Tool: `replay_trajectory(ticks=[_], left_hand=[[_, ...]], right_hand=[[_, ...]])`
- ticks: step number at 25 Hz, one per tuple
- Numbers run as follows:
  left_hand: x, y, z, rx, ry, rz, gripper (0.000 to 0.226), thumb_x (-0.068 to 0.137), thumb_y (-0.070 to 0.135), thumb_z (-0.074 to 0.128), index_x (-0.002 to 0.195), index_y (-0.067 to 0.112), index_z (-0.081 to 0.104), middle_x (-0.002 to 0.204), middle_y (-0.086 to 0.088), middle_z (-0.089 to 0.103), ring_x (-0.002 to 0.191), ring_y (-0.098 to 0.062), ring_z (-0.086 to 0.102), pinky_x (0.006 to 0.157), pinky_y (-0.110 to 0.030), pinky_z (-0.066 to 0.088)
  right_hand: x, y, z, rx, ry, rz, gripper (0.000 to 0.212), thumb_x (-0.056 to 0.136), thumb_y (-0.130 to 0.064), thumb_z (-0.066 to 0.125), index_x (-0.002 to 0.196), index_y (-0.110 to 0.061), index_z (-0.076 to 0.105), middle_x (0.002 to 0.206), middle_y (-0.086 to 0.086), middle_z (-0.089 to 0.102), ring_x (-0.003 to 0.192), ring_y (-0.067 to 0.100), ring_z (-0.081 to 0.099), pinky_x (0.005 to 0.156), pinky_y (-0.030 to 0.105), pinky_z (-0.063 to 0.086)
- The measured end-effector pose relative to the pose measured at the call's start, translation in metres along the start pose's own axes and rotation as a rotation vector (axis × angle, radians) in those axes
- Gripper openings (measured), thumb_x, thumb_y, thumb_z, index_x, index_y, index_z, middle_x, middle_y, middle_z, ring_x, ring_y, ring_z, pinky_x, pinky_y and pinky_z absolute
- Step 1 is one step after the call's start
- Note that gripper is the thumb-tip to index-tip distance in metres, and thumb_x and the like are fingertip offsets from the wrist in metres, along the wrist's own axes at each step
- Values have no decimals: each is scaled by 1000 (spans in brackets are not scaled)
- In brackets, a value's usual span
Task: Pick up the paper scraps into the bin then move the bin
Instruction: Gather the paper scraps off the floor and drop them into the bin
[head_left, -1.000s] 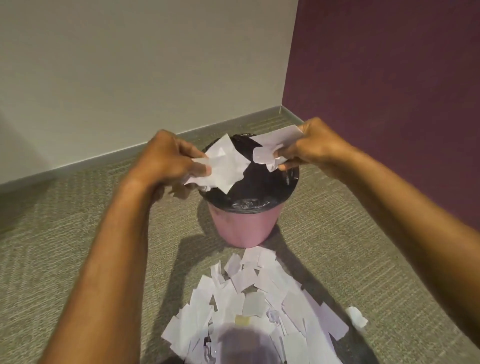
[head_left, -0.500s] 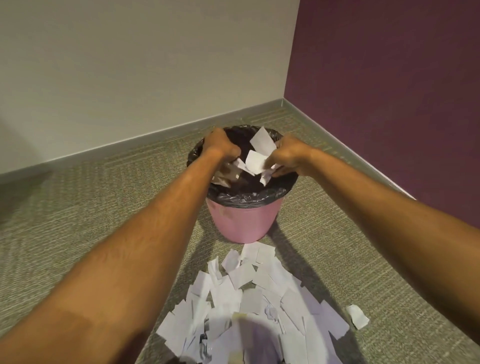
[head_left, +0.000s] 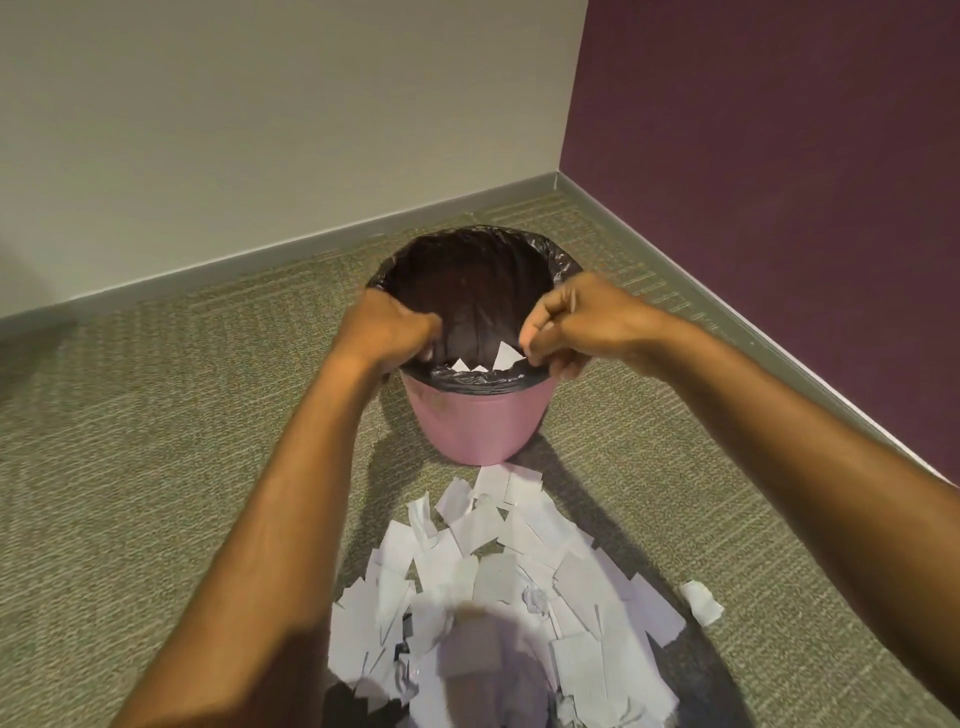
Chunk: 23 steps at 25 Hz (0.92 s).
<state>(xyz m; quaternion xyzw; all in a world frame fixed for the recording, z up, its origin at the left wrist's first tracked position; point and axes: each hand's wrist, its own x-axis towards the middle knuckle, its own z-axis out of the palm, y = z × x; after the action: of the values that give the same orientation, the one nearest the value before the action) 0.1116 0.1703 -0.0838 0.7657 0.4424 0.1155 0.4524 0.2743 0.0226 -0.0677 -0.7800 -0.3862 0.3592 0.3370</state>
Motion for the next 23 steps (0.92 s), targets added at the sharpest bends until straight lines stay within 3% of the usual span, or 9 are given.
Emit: replay_trajectory(ticks=[4, 6, 8, 11, 13, 15, 18, 21, 23], left_hand=[[-32, -56, 20, 101, -213, -130, 22, 85, 8, 65, 65, 7, 57, 57, -1, 53, 43, -10, 42, 34, -18, 38], [-45, -98, 55, 195, -214, -112, 23, 84, 13, 67, 64, 8, 57, 61, -4, 59, 51, -16, 53, 53, -30, 56], [-64, -136, 93, 305, -226, -118, 17, 82, 24, 68, 82, 9, 62, 87, -8, 68, 75, -23, 64, 77, -42, 57], [-99, -178, 135, 591, -461, -83, 62, 76, 48, 70, 126, 18, 48, 128, -8, 51, 116, -28, 51, 97, -42, 45], [-117, -200, 154, 833, -561, 7, 90, 70, 57, 73, 141, 20, 32, 140, -11, 36, 126, -31, 40, 100, -41, 39], [-126, -220, 169, 964, -538, 63, 102, 71, 53, 75, 150, 21, 17, 151, -16, 22, 135, -36, 30, 102, -45, 38], [-134, -232, 179, 1032, -516, 72, 93, 84, 30, 68, 152, 22, 5, 158, -21, 4, 142, -42, 17, 104, -51, 37], [-141, -231, 179, 1042, -473, 132, 89, 87, 17, 66, 152, 18, 6, 157, -24, 5, 141, -41, 20, 102, -50, 41], [-143, -232, 178, 1013, -476, 149, 98, 80, 23, 75, 151, 17, 8, 155, -23, 9, 140, -41, 21, 102, -49, 41]], right_hand=[[-34, 34, 33, -120, -299, 103, 12, 83, 2, 70, 94, 6, 69, 81, 18, 72, 62, 19, 66, 59, 30, 58], [-40, 63, 61, -228, -357, 143, 18, 83, -3, 72, 99, 3, 68, 92, 19, 71, 76, 25, 70, 72, 38, 61], [-43, 99, 91, -395, -397, 188, 30, 83, -9, 74, 111, -4, 65, 107, 16, 68, 97, 31, 68, 87, 44, 57], [-47, 150, 130, -654, -451, 225, 54, 84, -19, 72, 133, -15, 51, 134, 7, 54, 119, 27, 55, 96, 36, 48], [-52, 175, 148, -795, -457, 201, 58, 85, -24, 68, 139, -19, 44, 142, 6, 48, 127, 27, 51, 100, 34, 44], [-53, 187, 159, -873, -443, 137, 59, 86, -28, 67, 139, -18, 42, 142, 7, 47, 127, 29, 50, 100, 37, 44], [-50, 194, 174, -856, -460, 74, 83, 78, -37, 77, 145, -21, 31, 150, 10, 36, 130, 33, 45, 100, 43, 44], [-47, 204, 194, -933, -529, 28, 109, 77, -35, 79, 155, -29, 3, 164, 12, 1, 141, 40, 25, 105, 50, 39], [-46, 211, 207, -1055, -512, -62, 109, 79, -32, 78, 154, -31, -1, 164, 13, -7, 141, 47, 21, 100, 53, 41]])
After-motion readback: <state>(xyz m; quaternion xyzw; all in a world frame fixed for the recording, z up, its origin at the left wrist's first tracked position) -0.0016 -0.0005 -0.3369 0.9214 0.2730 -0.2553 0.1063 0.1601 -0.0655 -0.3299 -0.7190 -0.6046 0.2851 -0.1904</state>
